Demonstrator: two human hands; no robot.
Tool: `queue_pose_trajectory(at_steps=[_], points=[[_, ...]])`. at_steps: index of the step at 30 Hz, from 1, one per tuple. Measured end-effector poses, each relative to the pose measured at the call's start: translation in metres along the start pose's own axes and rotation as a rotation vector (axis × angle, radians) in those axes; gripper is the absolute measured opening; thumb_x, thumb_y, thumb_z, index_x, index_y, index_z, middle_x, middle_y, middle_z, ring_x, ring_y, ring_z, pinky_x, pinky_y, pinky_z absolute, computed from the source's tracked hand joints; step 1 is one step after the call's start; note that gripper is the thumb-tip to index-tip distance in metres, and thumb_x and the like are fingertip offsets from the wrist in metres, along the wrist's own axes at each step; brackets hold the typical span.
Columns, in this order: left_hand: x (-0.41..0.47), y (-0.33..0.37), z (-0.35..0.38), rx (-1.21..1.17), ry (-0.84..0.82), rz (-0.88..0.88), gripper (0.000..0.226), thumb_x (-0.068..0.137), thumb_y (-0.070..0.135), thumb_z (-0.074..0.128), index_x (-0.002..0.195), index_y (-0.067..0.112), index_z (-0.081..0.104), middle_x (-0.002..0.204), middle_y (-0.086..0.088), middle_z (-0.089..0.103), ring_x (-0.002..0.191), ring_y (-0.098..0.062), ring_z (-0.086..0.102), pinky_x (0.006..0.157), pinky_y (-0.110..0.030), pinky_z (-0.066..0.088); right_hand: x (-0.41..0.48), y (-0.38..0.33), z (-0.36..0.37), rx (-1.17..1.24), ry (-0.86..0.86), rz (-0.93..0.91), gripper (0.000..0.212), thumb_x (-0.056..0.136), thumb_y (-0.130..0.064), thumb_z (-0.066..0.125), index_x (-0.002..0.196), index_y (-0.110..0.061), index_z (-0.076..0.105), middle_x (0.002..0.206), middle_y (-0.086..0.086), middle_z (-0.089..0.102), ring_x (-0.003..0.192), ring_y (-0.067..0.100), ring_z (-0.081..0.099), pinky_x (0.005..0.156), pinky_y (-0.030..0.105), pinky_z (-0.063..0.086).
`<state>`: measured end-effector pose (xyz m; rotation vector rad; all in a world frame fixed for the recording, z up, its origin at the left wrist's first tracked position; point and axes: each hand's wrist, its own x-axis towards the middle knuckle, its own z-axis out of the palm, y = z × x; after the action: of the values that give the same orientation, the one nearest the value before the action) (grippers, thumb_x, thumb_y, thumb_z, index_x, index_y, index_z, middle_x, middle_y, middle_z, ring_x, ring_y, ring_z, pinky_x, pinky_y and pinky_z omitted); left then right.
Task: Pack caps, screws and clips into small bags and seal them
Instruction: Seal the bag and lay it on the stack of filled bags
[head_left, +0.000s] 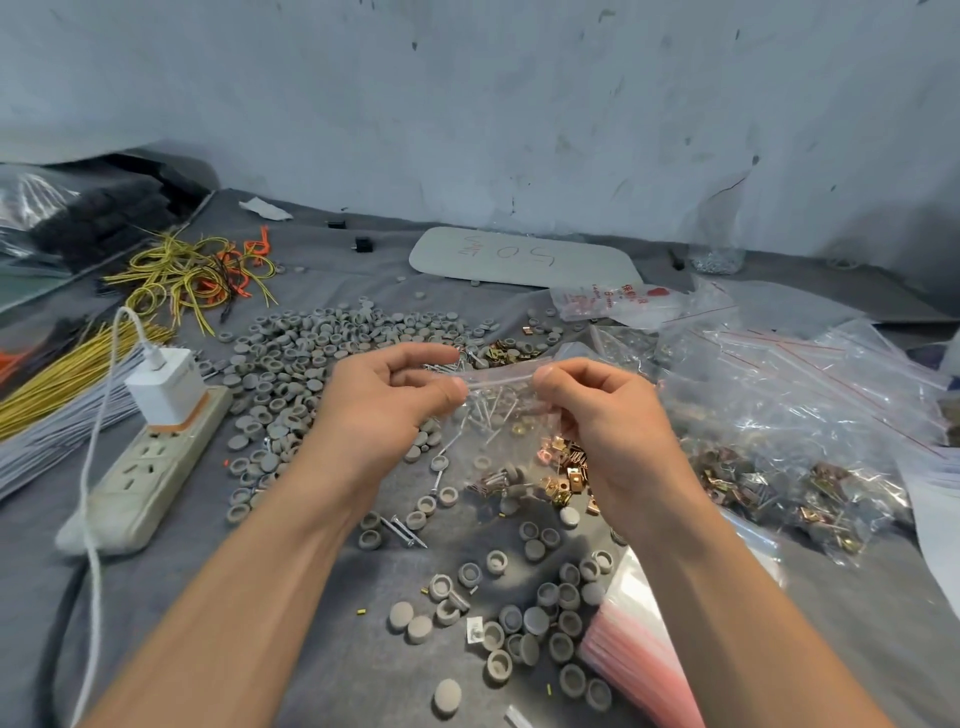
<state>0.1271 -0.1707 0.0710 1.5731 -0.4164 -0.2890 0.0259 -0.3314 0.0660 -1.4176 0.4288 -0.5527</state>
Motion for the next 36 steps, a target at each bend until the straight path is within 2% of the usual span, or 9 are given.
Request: queue_pose_trajectory(at_steps=[7, 10, 14, 19, 22, 25, 27, 32, 36], points=[[0.002, 0.003, 0.009, -0.046, 0.047, 0.019, 0.036, 0.077, -0.004, 0.082, 0.102, 0.021, 0.073, 0.064, 0.001, 0.073, 0.06, -0.006, 0.068, 0.068, -0.017, 0.051, 0.003, -0.001, 0.002, 0.052, 0.072, -0.025, 0.033, 0.087, 0.002, 0.075, 0.06, -0.017, 0.075, 0.063, 0.002, 0.064, 0.06, 0.012, 0.055, 0.056, 0.017, 0.047], [0.002, 0.002, 0.011, -0.03, 0.044, 0.021, 0.039, 0.08, -0.001, 0.082, 0.107, 0.026, 0.071, 0.067, 0.002, 0.074, 0.063, -0.006, 0.069, 0.074, -0.025, 0.049, 0.002, 0.0, 0.002, 0.027, 0.048, -0.013, 0.029, 0.091, -0.003, 0.072, 0.066, -0.016, 0.074, 0.064, 0.002, 0.063, 0.058, 0.009, 0.054, 0.056, 0.017, 0.045], [-0.001, -0.002, 0.008, -0.03, -0.011, 0.02, 0.042, 0.082, 0.002, 0.081, 0.115, 0.026, 0.069, 0.071, 0.002, 0.073, 0.068, -0.007, 0.07, 0.062, -0.014, 0.05, -0.001, 0.001, 0.004, -0.077, -0.018, -0.034, 0.019, 0.09, -0.01, 0.074, 0.073, -0.017, 0.076, 0.067, 0.0, 0.067, 0.06, 0.007, 0.056, 0.057, 0.016, 0.044], [-0.003, -0.001, 0.018, -0.016, -0.019, 0.055, 0.047, 0.078, -0.002, 0.084, 0.113, 0.026, 0.068, 0.076, -0.001, 0.078, 0.071, -0.011, 0.073, 0.072, -0.023, 0.054, -0.002, 0.005, 0.012, -0.068, -0.026, -0.083, 0.032, 0.089, -0.003, 0.075, 0.066, -0.025, 0.077, 0.067, 0.0, 0.068, 0.069, 0.015, 0.06, 0.073, 0.03, 0.053], [-0.001, -0.002, 0.021, 0.008, 0.035, 0.068, 0.052, 0.078, -0.002, 0.085, 0.115, 0.029, 0.066, 0.076, 0.001, 0.078, 0.068, -0.01, 0.074, 0.068, -0.022, 0.055, -0.003, 0.007, 0.015, -0.084, -0.025, -0.106, 0.033, 0.09, -0.005, 0.075, 0.066, -0.028, 0.077, 0.065, -0.004, 0.067, 0.066, 0.01, 0.059, 0.065, 0.022, 0.049], [0.0, -0.004, 0.022, 0.049, 0.044, 0.107, 0.048, 0.082, 0.001, 0.082, 0.112, 0.034, 0.063, 0.078, 0.004, 0.078, 0.072, -0.012, 0.072, 0.075, -0.033, 0.058, -0.005, 0.008, 0.017, -0.153, -0.067, -0.102, 0.022, 0.089, -0.012, 0.076, 0.073, -0.026, 0.078, 0.068, -0.006, 0.071, 0.065, 0.005, 0.063, 0.058, 0.013, 0.046], [-0.001, -0.006, 0.022, 0.065, -0.001, 0.125, 0.048, 0.083, 0.004, 0.081, 0.113, 0.035, 0.062, 0.08, 0.004, 0.078, 0.076, -0.013, 0.073, 0.083, -0.038, 0.058, -0.005, 0.008, 0.018, -0.177, -0.082, -0.108, 0.014, 0.087, -0.011, 0.079, 0.077, -0.02, 0.079, 0.071, -0.001, 0.074, 0.067, 0.007, 0.066, 0.063, 0.017, 0.05], [0.001, -0.008, 0.022, 0.072, -0.064, 0.123, 0.054, 0.082, 0.002, 0.082, 0.116, 0.037, 0.06, 0.082, 0.003, 0.079, 0.078, -0.014, 0.075, 0.085, -0.04, 0.057, -0.004, 0.009, 0.016, -0.157, -0.045, -0.103, 0.024, 0.078, 0.002, 0.081, 0.064, -0.016, 0.073, 0.069, 0.006, 0.073, 0.068, 0.014, 0.065, 0.067, 0.026, 0.052], [0.0, -0.006, 0.022, 0.088, -0.05, 0.167, 0.056, 0.083, 0.008, 0.083, 0.121, 0.04, 0.058, 0.084, 0.005, 0.079, 0.079, -0.011, 0.075, 0.084, -0.04, 0.058, -0.005, 0.002, 0.011, -0.082, -0.094, -0.076, 0.021, 0.084, -0.001, 0.078, 0.071, -0.017, 0.081, 0.073, 0.007, 0.076, 0.069, 0.014, 0.068, 0.069, 0.024, 0.055]])
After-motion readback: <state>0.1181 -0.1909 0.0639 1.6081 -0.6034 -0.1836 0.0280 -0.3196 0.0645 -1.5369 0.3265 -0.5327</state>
